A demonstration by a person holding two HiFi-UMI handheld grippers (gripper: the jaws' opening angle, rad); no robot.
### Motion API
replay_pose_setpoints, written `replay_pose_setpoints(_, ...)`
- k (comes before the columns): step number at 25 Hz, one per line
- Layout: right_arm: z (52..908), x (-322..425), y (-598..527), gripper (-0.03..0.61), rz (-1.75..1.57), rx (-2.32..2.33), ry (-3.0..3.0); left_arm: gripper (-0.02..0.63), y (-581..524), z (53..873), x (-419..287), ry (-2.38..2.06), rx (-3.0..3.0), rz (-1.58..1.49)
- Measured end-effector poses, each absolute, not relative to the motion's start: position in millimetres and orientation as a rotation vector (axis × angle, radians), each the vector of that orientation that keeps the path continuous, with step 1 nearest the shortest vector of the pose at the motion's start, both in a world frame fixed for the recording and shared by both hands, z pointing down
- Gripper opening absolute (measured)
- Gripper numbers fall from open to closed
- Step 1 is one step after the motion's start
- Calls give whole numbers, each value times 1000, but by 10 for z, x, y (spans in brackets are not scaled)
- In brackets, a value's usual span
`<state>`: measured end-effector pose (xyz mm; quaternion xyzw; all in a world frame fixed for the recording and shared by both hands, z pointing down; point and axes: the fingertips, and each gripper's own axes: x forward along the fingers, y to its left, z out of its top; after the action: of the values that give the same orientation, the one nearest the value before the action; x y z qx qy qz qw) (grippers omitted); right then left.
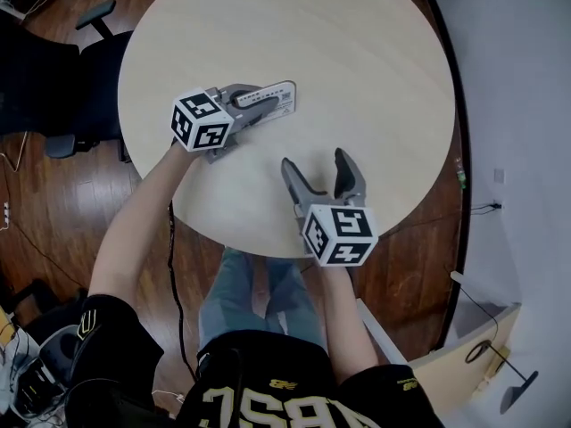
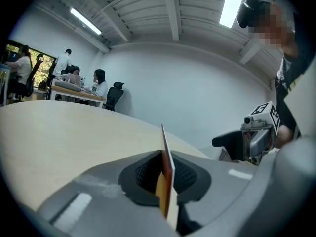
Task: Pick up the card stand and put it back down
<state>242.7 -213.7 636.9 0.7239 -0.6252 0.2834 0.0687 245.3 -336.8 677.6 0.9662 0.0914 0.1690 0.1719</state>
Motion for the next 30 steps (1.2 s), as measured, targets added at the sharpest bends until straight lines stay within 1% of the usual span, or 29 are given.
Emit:
replay_pose_setpoints(7,5715,2438,-2210,439,733,2212,-1924,15,-3462,6008,2275,128,2677,432)
replay_pose_setpoints(15,4638,2398,-2582,439,464,2270,-2053,15,-3907,4408,1763,-132,2849,252)
replay_pose_setpoints(20,4060,2294,-2613,439,391,2324,-2117,15,-3914,3551,1361,-310,2922,151)
replay_pose_setpoints(25,3529,2034,-2654,439,294,2317,-2239,15,-4032,3168,875,-668,2978,247)
replay_pose_setpoints(30,3307,1773,-2678,439,213,2270,-2313,15,-3940,2999,387,-930,2988,168)
